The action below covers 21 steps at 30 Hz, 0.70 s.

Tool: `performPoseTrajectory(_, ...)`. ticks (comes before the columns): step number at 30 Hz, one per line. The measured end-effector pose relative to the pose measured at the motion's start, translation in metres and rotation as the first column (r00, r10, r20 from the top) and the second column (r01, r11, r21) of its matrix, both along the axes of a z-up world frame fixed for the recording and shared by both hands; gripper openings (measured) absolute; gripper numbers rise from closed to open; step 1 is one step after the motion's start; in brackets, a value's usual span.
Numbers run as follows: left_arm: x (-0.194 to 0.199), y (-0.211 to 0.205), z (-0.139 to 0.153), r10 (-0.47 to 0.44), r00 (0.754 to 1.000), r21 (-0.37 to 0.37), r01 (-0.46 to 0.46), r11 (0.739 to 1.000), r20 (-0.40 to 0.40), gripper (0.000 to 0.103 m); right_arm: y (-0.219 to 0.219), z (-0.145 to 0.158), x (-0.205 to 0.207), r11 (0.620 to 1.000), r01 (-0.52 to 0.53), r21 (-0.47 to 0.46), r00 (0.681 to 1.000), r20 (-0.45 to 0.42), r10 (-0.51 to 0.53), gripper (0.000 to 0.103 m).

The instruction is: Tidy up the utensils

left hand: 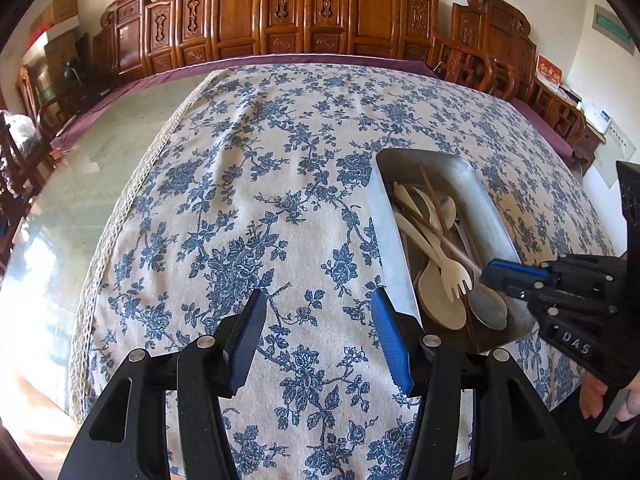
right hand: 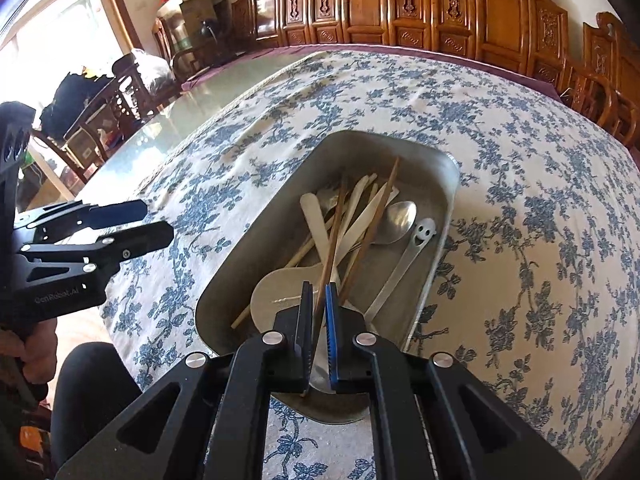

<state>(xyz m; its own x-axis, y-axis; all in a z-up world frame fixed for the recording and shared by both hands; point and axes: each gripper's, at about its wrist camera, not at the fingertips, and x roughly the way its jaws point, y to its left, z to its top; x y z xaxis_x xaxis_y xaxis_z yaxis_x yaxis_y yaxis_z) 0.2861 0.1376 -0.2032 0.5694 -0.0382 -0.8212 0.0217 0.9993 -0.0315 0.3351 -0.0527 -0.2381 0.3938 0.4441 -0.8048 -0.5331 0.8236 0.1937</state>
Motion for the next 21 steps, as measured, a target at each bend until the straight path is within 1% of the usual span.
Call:
performPoseTrajectory(4,0.0,0.0,-0.001,0.0,1.0,0.0,0.0,1.0,-0.001,0.052,0.003,0.001,-0.003,1.0,-0.015,0.015,1.0,0.01,0.015,0.008)
performPoseTrajectory(10,0.0,-0.001,0.001,-0.002,1.0,0.002,0.002,1.0,0.003,0.052,-0.005,0.007,-0.004,1.0,0.005,0.018,0.999,0.04,-0.006,0.008)
performPoseTrajectory(12,-0.002,-0.002,0.004,-0.002,1.0,0.004,0.002,1.0,0.011,0.053,-0.013,0.011,-0.006,0.999,0.021,0.025,0.998,0.054,-0.022,0.015)
performPoseTrajectory(13,-0.003,-0.003,0.006,-0.003,1.0,0.003,0.003,1.0,0.016,0.054,-0.016,0.013,-0.007,0.999,0.029,0.028,0.998,0.062,-0.031,0.023)
performPoseTrajectory(14,-0.004,-0.004,0.007,-0.003,1.0,0.001,0.003,1.0,0.021,0.054,-0.02,0.016,-0.008,0.999,0.039,0.03,0.996,0.074,-0.041,0.028)
performPoseTrajectory(15,-0.005,-0.006,0.009,-0.003,1.0,0.001,0.003,1.0,0.025,0.054,-0.026,0.021,-0.011,0.998,0.05,0.03,0.995,0.09,-0.053,0.031)
performPoseTrajectory(17,-0.006,-0.009,0.012,-0.004,1.0,-0.002,0.004,1.0,0.03,0.054,-0.035,0.029,-0.016,0.997,0.07,0.032,0.99,0.117,-0.074,0.043)
performPoseTrajectory(18,-0.007,-0.012,0.014,-0.006,0.999,-0.003,0.006,1.0,0.033,0.055,-0.04,0.032,-0.018,0.996,0.079,0.035,0.988,0.128,-0.083,0.047)
performPoseTrajectory(20,-0.009,-0.019,0.017,-0.01,0.999,-0.003,0.01,1.0,0.041,0.062,-0.053,0.042,-0.024,0.994,0.105,0.044,0.981,0.159,-0.11,0.062)
performPoseTrajectory(21,-0.011,-0.021,0.019,-0.012,0.999,-0.001,0.012,1.0,0.047,0.071,-0.06,0.047,-0.028,0.991,0.121,0.048,0.976,0.174,-0.128,0.066)
